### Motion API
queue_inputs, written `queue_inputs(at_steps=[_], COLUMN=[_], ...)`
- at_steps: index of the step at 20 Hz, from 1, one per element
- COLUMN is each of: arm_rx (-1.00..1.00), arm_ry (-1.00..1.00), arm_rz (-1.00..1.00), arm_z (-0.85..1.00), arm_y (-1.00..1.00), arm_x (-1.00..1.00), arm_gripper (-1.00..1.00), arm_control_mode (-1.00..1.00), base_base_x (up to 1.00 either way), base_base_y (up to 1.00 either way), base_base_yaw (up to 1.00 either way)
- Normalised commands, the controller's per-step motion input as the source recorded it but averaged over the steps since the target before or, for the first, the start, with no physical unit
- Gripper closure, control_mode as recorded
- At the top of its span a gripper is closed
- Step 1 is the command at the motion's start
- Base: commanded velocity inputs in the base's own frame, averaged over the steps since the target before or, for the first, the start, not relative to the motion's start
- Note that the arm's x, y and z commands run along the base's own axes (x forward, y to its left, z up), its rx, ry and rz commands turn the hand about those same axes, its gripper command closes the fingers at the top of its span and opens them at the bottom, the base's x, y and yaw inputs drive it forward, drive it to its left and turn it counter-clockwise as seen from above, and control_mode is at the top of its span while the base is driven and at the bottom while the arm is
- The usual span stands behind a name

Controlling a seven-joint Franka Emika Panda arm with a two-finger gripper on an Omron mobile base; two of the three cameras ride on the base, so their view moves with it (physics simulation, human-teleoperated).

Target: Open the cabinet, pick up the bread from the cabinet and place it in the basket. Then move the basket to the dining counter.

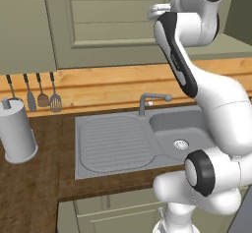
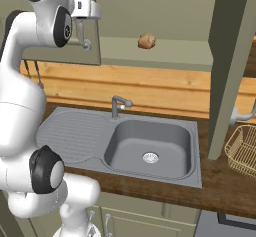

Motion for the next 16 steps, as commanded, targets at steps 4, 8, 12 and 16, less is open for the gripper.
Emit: queue_inputs(at_steps=[4, 8, 12, 16], arm_rx=[0.00, -0.04, -0.05, -0.05], arm_ry=[-0.02, -0.10, -0.05, -0.08], arm_rz=[-0.18, -0.20, -0.17, -0.03], arm_z=[0.00, 0.00, 0.00, 0.13], arm_y=[0.45, 0.64, 0.68, 0.75], arm_x=[-0.94, -1.00, -1.00, -1.00], arm_gripper=[1.00, 1.00, 1.00, 1.00], arm_control_mode=[-1.00, -1.00, -1.00, -1.00], base_base_x=[0.00, 0.00, 0.00, 0.00], base_base_y=[0.00, 0.00, 0.00, 0.00], base_base_yaw=[0.00, 0.00, 0.00, 0.00])
